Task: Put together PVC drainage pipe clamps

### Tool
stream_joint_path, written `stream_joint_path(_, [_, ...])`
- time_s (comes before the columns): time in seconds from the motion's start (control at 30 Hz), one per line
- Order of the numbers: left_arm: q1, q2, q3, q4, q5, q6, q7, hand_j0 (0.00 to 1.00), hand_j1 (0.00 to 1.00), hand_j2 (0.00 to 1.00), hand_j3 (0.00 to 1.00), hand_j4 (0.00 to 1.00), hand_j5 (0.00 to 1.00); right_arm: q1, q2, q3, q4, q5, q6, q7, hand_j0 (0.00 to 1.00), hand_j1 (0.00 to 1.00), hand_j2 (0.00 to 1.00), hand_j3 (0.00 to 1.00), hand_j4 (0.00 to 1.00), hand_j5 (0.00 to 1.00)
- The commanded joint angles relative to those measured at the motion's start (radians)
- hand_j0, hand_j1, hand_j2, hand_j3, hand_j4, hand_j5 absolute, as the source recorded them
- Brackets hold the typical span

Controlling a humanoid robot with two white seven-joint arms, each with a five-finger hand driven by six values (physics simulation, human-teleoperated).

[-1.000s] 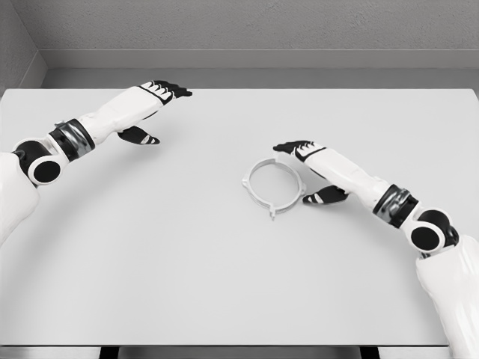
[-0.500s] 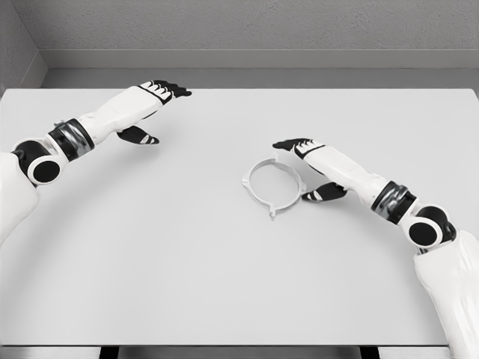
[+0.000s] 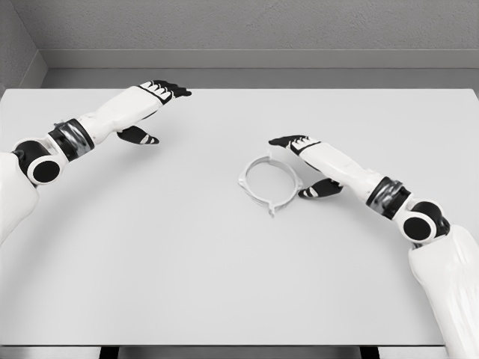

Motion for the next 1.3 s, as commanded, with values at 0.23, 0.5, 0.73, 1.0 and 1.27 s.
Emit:
stream_joint_path(0.23, [-0.002, 0.0, -0.001, 0.0, 0.005, 0.0, 0.001, 1.0, 1.0, 1.0, 1.0, 1.0, 1.0, -0.009, 0.003, 0.0, -0.003, -0.007, 0.002, -0.002, 1.0, 1.0, 1.0, 1.0, 1.0, 1.0])
stream_joint_path(0.5, [-0.002, 0.0, -0.003, 0.0, 0.005, 0.0, 0.001, 1.0, 1.0, 1.0, 1.0, 1.0, 1.0, -0.008, 0.002, 0.0, -0.008, -0.007, 0.002, -0.002, 1.0, 1.0, 1.0, 1.0, 1.0, 1.0])
stream_joint_path(0.73, [-0.002, 0.0, -0.007, 0.001, 0.005, 0.0, 0.001, 1.0, 1.0, 1.0, 1.0, 1.0, 1.0, -0.005, 0.002, 0.013, -0.005, -0.007, 0.002, -0.002, 1.0, 1.0, 1.0, 1.0, 1.0, 1.0])
stream_joint_path(1.0, [-0.002, 0.0, -0.009, 0.001, 0.005, 0.0, 0.001, 1.0, 1.0, 1.0, 1.0, 1.0, 1.0, -0.006, 0.0, 0.011, 0.002, -0.007, 0.002, -0.002, 1.0, 1.0, 1.0, 1.0, 1.0, 1.0])
stream_joint_path(1.27, [-0.002, 0.0, -0.009, 0.0, 0.005, 0.0, 0.001, 1.0, 1.0, 1.0, 1.0, 1.0, 1.0, -0.017, 0.003, 0.013, 0.026, -0.007, 0.002, -0.002, 1.0, 1.0, 1.0, 1.0, 1.0, 1.0])
